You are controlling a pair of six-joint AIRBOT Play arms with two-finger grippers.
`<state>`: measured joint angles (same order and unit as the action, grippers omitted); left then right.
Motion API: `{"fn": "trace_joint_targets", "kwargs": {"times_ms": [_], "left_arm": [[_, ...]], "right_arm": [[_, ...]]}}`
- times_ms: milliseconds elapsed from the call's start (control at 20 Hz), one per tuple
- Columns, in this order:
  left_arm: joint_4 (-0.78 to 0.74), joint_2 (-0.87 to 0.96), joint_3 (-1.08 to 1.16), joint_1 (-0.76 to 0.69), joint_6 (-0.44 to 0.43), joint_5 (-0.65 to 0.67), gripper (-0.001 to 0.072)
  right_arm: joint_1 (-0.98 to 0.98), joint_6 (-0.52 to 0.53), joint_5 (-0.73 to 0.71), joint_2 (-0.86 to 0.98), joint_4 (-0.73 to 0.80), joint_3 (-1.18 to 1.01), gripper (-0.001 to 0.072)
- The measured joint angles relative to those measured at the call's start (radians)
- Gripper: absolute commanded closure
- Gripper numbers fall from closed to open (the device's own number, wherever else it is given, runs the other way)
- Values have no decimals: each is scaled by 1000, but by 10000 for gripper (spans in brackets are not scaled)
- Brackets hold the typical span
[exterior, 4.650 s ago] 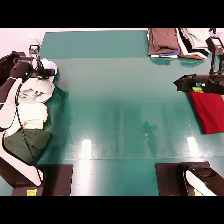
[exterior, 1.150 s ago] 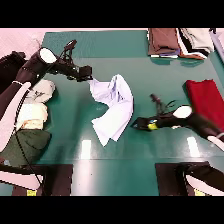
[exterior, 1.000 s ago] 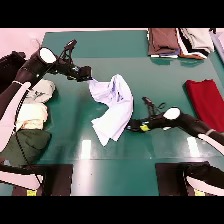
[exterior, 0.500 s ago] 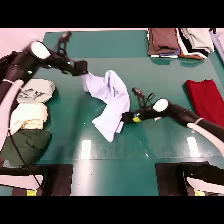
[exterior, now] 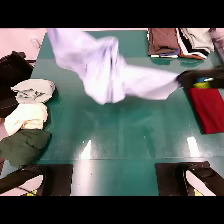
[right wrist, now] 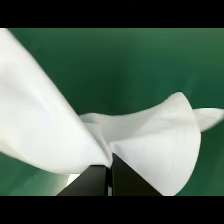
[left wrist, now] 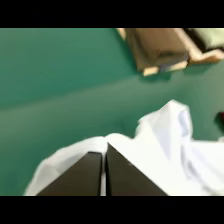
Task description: Fold the shirts.
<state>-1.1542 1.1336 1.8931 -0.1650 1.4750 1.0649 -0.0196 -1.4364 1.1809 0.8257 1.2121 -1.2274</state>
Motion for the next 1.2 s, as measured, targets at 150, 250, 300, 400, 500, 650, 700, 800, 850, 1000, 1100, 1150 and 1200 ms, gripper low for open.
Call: {"fn": "trace_joint_targets", "kwargs": {"times_ms": [150,250,300,400,500,650,700,800,850,1000,1100,1150,1200], "left_arm": [[-8,-119,40,2,-10,1,683],[-8,-171,52,2,-13,11,684],[-10,-182,54,2,-14,30,684],[-13,-180,51,2,-13,78,683],[-13,-155,16,2,-12,115,683],[-16,-107,-77,2,-11,140,684],[-17,-90,-110,2,-11,140,684],[-18,-66,-153,2,-13,136,684],[-17,-60,-164,2,-14,126,684],[-17,-50,-154,2,-15,113,684],[-17,-47,-95,2,-16,121,683],[-16,-47,-52,2,-16,132,684],[-15,-50,1,2,-16,140,684]], "right_arm": [[-138,14,55,-92,24,-134,698],[-204,19,80,-133,28,-198,698],[-223,22,88,-143,24,-212,698],[-238,23,97,-152,7,-208,698],[-219,24,102,-139,-5,-165,698],[-155,24,88,-96,-5,-76,698],[-134,24,64,-78,-6,-50,698],[-99,24,42,-36,-3,-19,697],[-85,24,33,-16,-3,-14,697],[-65,24,19,24,-2,-28,697],[-63,24,18,21,-3,-58,698],[-67,24,19,9,-3,-76,698],[-76,24,21,-11,-4,-97,698]]}}
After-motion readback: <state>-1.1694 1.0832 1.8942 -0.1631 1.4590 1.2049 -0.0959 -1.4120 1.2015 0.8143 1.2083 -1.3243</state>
